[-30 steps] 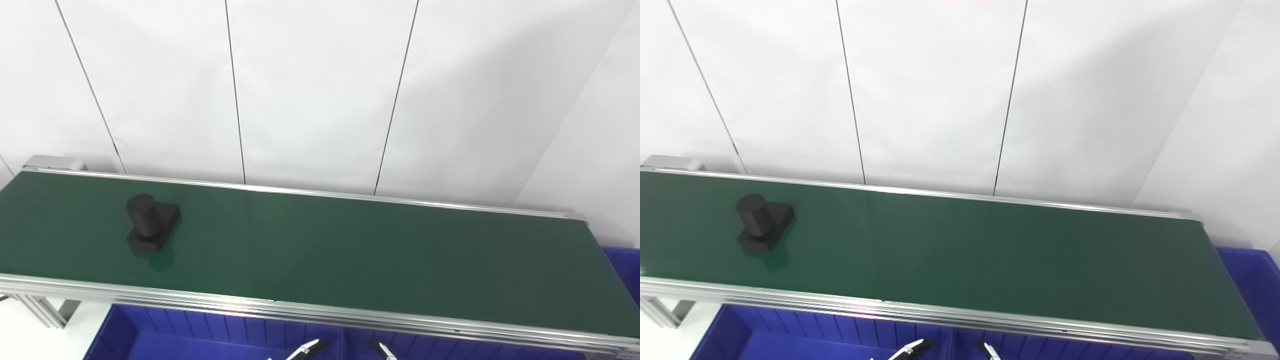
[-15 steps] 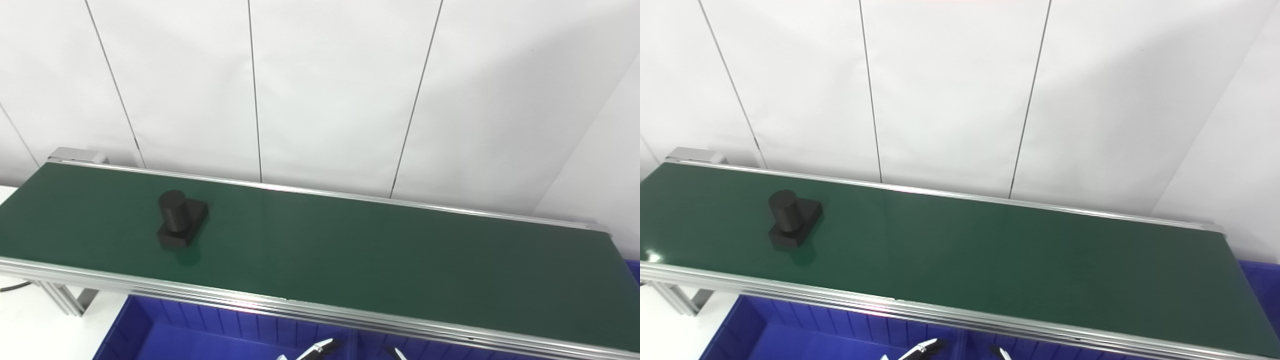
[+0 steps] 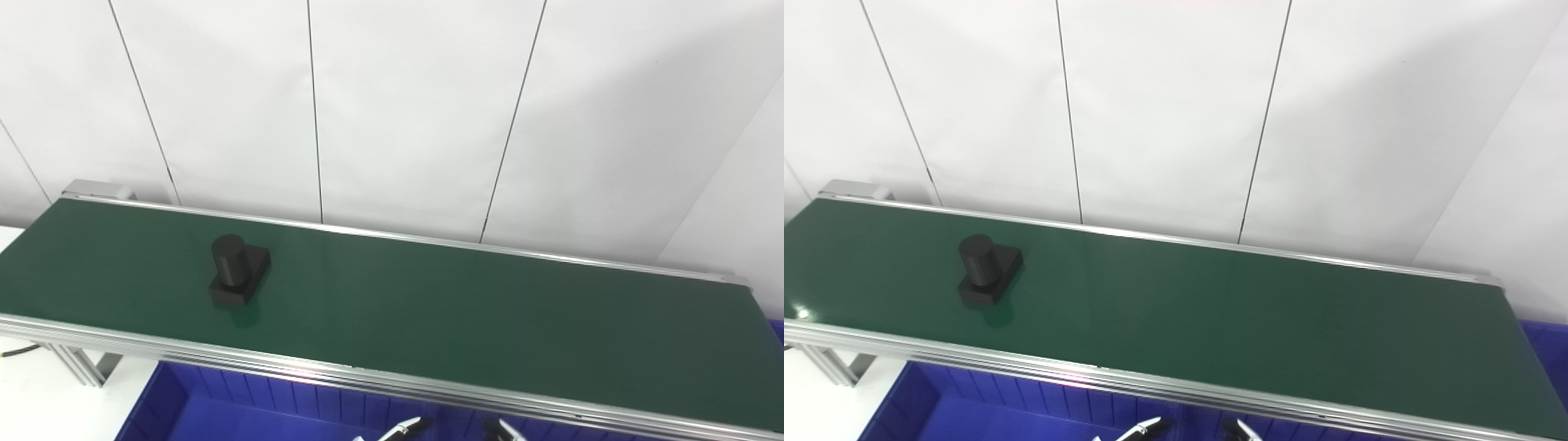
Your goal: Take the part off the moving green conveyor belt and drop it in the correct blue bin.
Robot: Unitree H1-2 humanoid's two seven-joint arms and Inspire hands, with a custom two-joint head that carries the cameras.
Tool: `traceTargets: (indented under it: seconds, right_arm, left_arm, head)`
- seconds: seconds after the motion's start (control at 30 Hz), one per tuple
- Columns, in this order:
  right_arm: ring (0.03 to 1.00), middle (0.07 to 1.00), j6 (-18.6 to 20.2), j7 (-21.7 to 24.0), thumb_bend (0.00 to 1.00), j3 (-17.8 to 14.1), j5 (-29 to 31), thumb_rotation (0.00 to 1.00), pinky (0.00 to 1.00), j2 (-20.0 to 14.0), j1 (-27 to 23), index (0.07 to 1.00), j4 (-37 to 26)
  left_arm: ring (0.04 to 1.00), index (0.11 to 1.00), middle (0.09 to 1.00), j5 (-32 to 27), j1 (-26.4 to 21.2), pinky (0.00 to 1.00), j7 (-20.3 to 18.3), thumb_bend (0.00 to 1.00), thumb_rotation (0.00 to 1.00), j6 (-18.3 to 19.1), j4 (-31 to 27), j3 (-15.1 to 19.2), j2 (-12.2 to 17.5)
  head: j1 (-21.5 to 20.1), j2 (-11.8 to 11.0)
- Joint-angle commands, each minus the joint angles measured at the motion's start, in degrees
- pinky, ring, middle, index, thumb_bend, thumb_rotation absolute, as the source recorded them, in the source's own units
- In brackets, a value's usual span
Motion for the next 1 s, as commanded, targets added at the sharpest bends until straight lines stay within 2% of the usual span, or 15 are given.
traceTargets:
  seconds: [0.0, 0.2, 0.37, 0.6, 0.8, 0.97]
  right_arm:
    - [0.74, 0.794, -2.4, 0.1, 0.87, -0.3, 0.3, 0.91, 0.68, -0.3, -0.1, 0.799, -4.9]
    - [0.725, 0.808, -2.4, 3.6, 0.87, -1.3, 4.0, 0.86, 0.65, 0.9, 0.0, 0.81, -12.6]
    - [0.734, 0.811, -2.4, 6.7, 0.91, -3.5, 4.6, 0.82, 0.66, 2.4, -1.6, 0.839, -14.9]
    - [0.771, 0.852, -2.4, 10.7, 0.91, -7.2, 3.8, 0.81, 0.68, 3.3, -7.6, 0.871, -13.4]
    - [0.78, 0.865, -2.4, 13.8, 0.94, -10.5, 5.0, 0.74, 0.69, 3.5, -14.2, 0.876, -11.3]
    - [0.75, 0.822, -2.0, 15.6, 0.97, -12.7, 4.3, 0.65, 0.68, 4.4, -19.5, 0.871, -10.3]
  left_arm:
    - [0.852, 0.84, 0.865, 0.9, -1.5, 0.84, 1.5, 0.89, 0.97, -1.8, -0.6, -0.5, -0.6]
    - [0.851, 0.842, 0.864, 0.9, -2.3, 0.84, 2.7, 0.87, 0.96, -1.8, 0.1, -1.5, -0.8]
    - [0.848, 0.843, 0.863, 0.7, -2.7, 0.84, 3.2, 0.87, 0.97, -1.8, 0.6, -2.1, -1.0]
    - [0.85, 0.85, 0.865, 0.8, -3.1, 0.84, 4.0, 0.88, 0.99, -1.8, 1.2, -2.5, -1.4]
    - [0.848, 0.848, 0.864, 0.3, -3.3, 0.84, 3.7, 0.88, 0.98, -1.8, 1.6, -2.6, -1.9]
    - [0.844, 0.843, 0.857, 0.9, -3.6, 0.84, 4.5, 0.88, 0.98, -1.8, 1.7, -2.9, -2.0]
  head:
    - [-0.1, 0.1]
    - [-0.3, 0.0]
    - [-0.2, -0.2]
    - [0.1, -0.5]
    - [0.8, -0.7]
    - [0.8, -0.7]
